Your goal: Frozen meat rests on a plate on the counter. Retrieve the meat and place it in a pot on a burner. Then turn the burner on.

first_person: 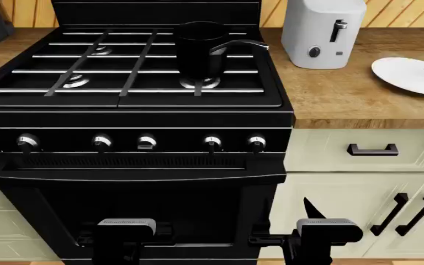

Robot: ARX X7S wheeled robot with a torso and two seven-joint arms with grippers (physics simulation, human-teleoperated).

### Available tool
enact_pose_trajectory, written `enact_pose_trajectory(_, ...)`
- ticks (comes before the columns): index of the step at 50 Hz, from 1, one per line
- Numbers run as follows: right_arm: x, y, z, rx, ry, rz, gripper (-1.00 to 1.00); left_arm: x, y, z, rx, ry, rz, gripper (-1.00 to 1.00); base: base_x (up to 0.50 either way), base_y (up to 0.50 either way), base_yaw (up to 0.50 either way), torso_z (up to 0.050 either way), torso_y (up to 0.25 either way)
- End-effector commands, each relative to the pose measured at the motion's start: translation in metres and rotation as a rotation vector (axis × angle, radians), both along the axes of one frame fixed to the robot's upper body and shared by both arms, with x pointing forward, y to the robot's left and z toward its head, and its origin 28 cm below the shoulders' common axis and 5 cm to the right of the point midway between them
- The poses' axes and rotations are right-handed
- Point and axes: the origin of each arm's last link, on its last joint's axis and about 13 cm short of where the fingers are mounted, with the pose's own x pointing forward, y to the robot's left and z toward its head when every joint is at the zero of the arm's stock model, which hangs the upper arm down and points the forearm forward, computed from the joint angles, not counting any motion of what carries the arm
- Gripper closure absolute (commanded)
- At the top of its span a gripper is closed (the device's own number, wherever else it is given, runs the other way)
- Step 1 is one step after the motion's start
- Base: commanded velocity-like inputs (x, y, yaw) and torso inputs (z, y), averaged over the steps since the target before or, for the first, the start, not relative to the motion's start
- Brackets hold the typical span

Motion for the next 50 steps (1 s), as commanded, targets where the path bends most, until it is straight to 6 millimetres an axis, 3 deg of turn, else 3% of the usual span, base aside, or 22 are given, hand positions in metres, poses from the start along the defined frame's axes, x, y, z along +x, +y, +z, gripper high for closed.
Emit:
enact_pose_trajectory(1,0.0,0.0007,-0.0001,-0.014,0.007,0.004,-1.0,0.0007,0.0006,0.0001,0.004,-0.012,0.002,-1.0,0.0,0.0,0.0,0.0,0.0)
enact_pose_trajectory(12,-0.0033,0.0017,-0.0012,-0.053,0.001,0.059,-1.0,0.0019,0.0011,0.0053,-0.03,-0.088,-0.05,-1.0,0.0,0.0,0.0,0.003,0.0)
enact_pose_trajectory(46,-0.0053,0.0017,0.0053,-0.029,-0.02,0.101,-1.0,0.0027,0.0022,0.0087,-0.037,-0.086,-0.035,-1.0,0.0,0.0,0.0,0.05,0.0)
enact_pose_trajectory(50,-0.0047,0.0016,0.0052,-0.019,-0.013,0.098,-1.0,0.0045,0.0013,0.0077,-0.038,-0.061,-0.024,-1.0,0.0,-0.04,0.0,0.0,0.0)
